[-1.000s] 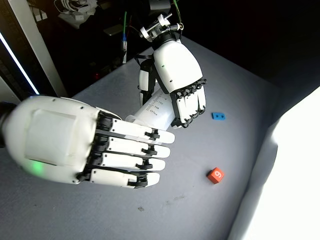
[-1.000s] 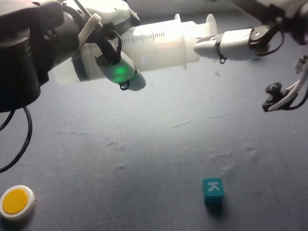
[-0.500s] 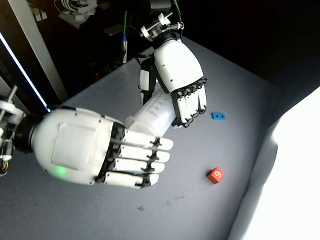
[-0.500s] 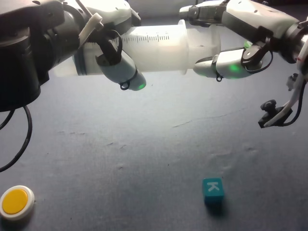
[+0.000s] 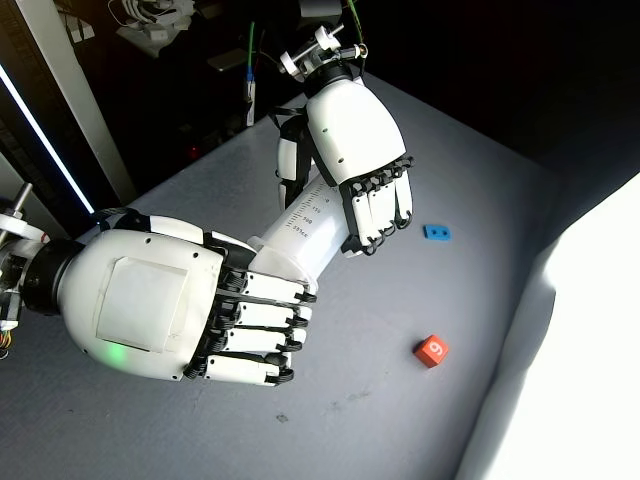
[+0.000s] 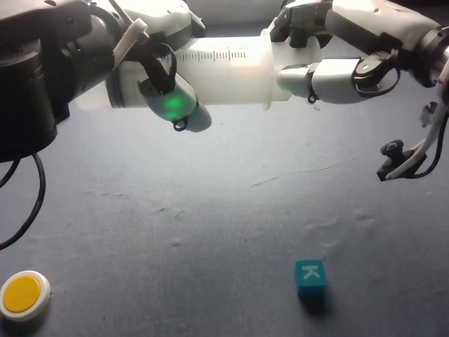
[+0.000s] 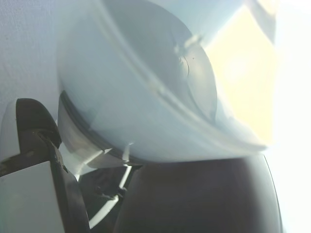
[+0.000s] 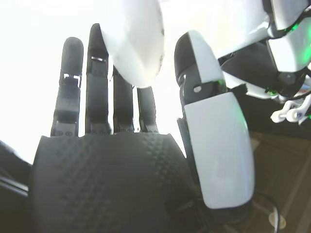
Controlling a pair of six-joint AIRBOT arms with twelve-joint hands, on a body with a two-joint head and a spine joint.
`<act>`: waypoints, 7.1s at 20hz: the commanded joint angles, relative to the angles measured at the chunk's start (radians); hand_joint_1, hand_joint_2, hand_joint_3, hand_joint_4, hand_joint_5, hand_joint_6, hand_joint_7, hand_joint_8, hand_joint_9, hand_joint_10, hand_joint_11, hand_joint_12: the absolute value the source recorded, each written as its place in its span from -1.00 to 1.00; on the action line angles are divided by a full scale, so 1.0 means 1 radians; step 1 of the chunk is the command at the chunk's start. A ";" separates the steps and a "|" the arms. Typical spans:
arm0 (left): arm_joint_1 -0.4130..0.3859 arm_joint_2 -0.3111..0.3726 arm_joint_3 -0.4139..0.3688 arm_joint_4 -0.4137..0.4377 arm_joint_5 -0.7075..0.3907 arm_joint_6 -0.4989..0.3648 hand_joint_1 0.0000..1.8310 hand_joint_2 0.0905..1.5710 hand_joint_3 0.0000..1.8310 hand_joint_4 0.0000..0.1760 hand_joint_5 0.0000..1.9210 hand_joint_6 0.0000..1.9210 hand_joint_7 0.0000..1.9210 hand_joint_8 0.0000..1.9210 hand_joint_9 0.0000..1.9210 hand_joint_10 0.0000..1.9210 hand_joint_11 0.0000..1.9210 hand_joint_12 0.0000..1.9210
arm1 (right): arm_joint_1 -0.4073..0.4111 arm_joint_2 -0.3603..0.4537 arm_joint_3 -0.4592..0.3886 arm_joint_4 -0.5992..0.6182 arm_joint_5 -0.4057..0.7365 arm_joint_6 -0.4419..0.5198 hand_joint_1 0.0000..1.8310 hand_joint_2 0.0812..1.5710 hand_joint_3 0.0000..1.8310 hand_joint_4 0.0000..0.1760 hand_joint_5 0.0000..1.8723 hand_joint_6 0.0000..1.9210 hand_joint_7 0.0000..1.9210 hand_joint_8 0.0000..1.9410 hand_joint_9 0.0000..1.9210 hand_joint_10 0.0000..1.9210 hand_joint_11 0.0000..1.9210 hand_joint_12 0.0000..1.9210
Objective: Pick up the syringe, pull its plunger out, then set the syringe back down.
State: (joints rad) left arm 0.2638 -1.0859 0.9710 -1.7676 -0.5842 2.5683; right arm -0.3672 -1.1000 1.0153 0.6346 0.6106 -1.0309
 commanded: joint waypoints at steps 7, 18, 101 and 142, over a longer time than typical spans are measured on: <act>-0.026 0.007 -0.001 0.059 -0.014 -0.007 0.24 0.60 -1.00 -1.00 -0.32 0.48 -0.23 0.52 -0.37 0.28 -0.58 0.59 | -0.008 0.016 -0.002 -0.062 0.115 0.003 0.41 0.66 -1.00 -1.00 -0.30 0.44 -0.44 0.69 -0.44 0.80 -0.72 0.57; -0.025 0.007 -0.001 0.059 -0.019 -0.007 0.22 0.61 -1.00 -0.85 -0.33 0.55 -0.25 0.50 -0.38 0.25 -0.59 0.56 | -0.032 0.232 -0.138 -0.049 0.081 0.010 0.42 0.65 -1.00 -1.00 -0.26 0.43 -0.44 0.67 -0.44 0.77 -0.70 0.55; 0.384 0.078 -0.067 0.318 -0.141 -0.494 0.21 0.63 -1.00 -0.84 -0.36 0.57 -0.29 0.57 -0.42 0.31 -0.62 0.60 | -0.129 0.433 -0.226 -0.151 0.078 0.042 -0.48 0.02 -1.00 -1.00 -1.00 -1.00 -0.95 -1.00 -0.94 -1.00 -1.00 -0.74; 0.218 0.100 -0.103 0.366 -0.041 -0.338 -0.43 0.25 -0.98 -1.00 -1.00 -0.12 -1.00 0.19 -1.00 0.43 -1.00 0.53 | -0.147 0.423 -0.227 -0.205 0.096 0.043 -0.41 0.10 -0.99 -1.00 -0.95 -0.99 -0.91 -0.99 -0.89 -0.99 -1.00 -0.62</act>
State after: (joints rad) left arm 0.4873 -0.9905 0.8696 -1.4471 -0.6086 2.2292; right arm -0.5167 -0.6819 0.7872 0.4473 0.5858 -0.9951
